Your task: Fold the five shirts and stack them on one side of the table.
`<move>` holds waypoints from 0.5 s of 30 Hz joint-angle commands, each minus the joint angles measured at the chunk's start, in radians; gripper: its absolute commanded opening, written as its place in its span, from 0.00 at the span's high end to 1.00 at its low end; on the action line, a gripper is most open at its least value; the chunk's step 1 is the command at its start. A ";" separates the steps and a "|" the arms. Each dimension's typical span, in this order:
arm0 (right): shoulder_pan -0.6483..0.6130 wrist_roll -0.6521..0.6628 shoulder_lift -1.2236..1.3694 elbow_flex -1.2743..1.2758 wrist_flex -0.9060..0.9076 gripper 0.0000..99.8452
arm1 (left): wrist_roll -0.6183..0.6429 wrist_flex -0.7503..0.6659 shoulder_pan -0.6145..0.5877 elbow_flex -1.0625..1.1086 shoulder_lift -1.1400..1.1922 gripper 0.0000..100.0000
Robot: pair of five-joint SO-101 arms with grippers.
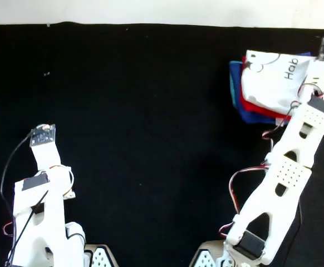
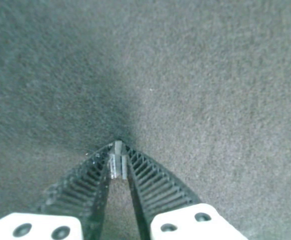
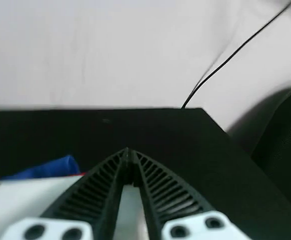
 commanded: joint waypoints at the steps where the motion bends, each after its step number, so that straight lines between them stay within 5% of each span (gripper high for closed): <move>1: 0.010 -0.172 -0.199 -0.153 0.151 0.99 | 0.008 -0.020 -0.004 0.002 -0.002 0.99; 5: 0.008 -0.305 -0.358 -0.199 0.378 0.99 | 0.008 -0.020 -0.004 0.002 -0.002 0.99; 15: 0.015 -0.310 -0.475 -0.173 0.960 0.99 | 0.008 -0.020 -0.004 0.002 -0.002 0.99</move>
